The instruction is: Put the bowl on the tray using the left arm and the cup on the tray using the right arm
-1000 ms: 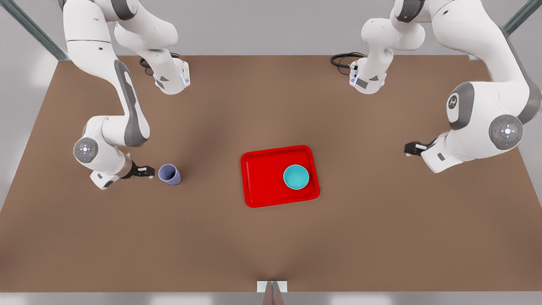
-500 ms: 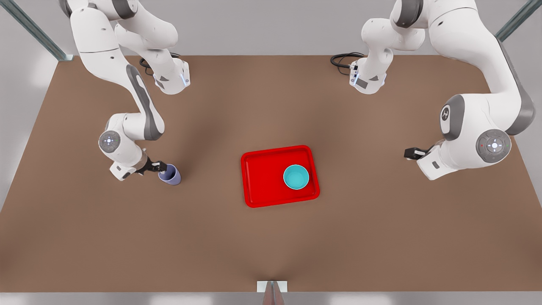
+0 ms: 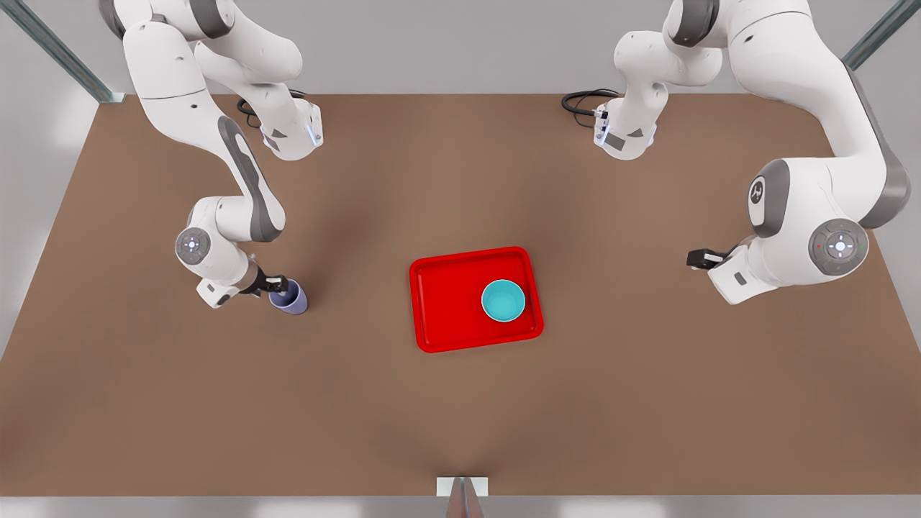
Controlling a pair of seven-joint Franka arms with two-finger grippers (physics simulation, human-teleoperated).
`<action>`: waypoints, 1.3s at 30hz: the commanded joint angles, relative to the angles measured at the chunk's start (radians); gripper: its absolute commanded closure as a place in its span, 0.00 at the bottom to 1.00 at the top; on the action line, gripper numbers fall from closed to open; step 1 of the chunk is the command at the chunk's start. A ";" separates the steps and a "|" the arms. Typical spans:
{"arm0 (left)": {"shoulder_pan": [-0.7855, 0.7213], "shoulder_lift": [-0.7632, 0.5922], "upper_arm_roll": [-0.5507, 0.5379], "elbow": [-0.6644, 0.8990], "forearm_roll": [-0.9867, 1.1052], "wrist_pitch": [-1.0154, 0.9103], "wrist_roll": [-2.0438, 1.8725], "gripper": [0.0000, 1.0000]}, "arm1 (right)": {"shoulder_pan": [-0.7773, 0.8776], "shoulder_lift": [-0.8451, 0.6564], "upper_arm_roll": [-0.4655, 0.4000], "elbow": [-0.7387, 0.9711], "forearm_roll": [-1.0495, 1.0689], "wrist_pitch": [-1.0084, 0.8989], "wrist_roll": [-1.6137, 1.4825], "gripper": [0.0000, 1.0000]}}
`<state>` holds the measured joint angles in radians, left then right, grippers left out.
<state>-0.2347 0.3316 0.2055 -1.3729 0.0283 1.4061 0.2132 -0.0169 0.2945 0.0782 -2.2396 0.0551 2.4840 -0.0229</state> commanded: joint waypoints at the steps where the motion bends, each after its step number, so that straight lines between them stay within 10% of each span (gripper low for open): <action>1: 0.000 -0.002 0.000 0.000 0.001 -0.006 0.000 0.00 | 0.000 0.000 0.000 0.000 0.000 0.000 0.000 0.78; 18: -0.005 -0.006 -0.001 0.000 -0.001 -0.024 -0.008 0.00 | 0.003 -0.011 0.029 0.026 0.008 -0.031 0.011 0.79; 34: -0.005 0.000 0.000 0.002 0.001 -0.029 -0.011 0.00 | 0.342 0.275 0.167 0.672 0.072 -0.313 0.753 0.79; 39: -0.005 -0.003 0.000 0.002 0.001 -0.032 -0.009 0.00 | 0.342 0.281 0.249 0.627 0.058 -0.315 0.818 0.79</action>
<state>-0.2393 0.3284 0.2055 -1.3714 0.0281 1.3744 0.2040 0.3252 0.5739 0.3267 -1.6225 0.1094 2.1681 0.7906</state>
